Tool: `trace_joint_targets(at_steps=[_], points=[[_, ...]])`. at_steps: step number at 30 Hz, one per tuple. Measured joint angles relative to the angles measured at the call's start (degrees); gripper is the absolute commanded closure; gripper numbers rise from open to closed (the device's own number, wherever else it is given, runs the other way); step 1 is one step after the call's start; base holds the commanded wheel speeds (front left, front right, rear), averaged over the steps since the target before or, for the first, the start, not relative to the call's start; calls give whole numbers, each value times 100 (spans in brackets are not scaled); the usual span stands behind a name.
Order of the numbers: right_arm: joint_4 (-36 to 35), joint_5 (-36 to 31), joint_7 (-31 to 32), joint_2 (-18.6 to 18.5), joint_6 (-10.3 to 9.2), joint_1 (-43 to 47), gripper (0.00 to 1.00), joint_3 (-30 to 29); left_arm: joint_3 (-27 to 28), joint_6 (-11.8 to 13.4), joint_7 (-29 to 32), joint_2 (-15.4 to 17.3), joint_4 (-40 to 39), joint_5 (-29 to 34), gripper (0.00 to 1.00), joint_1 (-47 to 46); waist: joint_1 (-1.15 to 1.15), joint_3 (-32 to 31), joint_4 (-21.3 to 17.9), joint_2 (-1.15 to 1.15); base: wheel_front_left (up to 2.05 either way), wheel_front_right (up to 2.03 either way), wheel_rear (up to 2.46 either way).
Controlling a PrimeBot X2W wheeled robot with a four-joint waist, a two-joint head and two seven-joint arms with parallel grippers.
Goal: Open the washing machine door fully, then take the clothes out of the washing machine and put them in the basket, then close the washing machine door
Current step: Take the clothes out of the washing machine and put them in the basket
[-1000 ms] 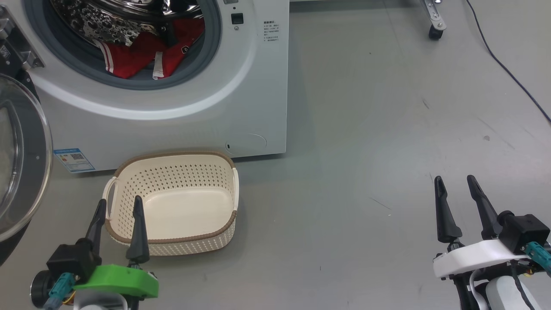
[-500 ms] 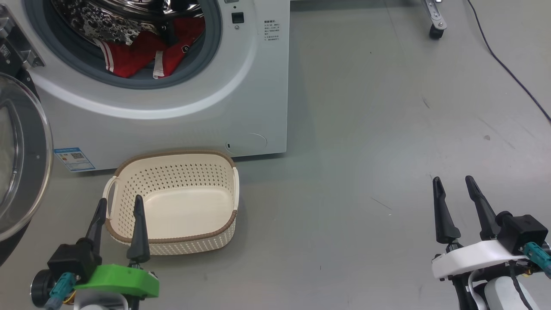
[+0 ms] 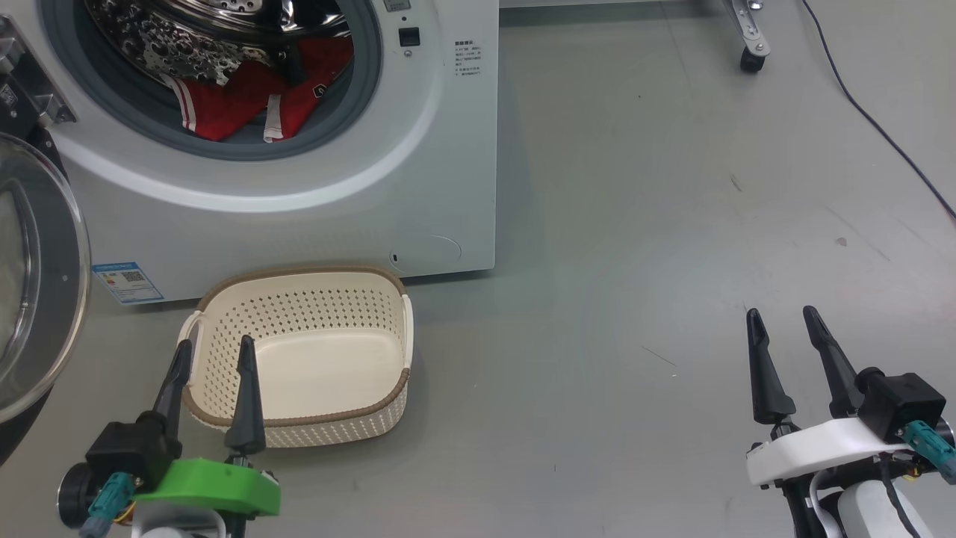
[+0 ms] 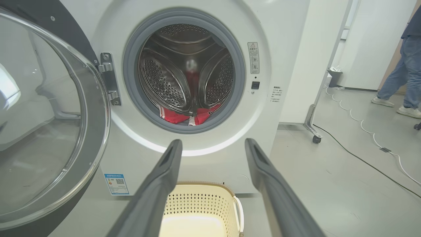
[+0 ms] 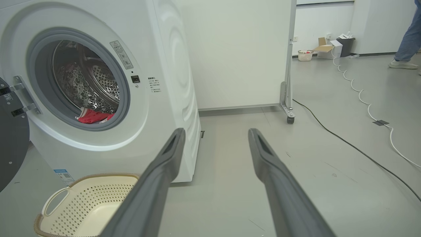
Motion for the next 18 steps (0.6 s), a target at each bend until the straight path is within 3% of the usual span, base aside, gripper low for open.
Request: trace_joint_targets(at_steps=[18], points=[[3, 1, 0, 2, 0, 3, 0, -1, -14, -77, 0, -8, -107, -1, 0, 5, 0, 20, 34, 0, 47, -47, 0]])
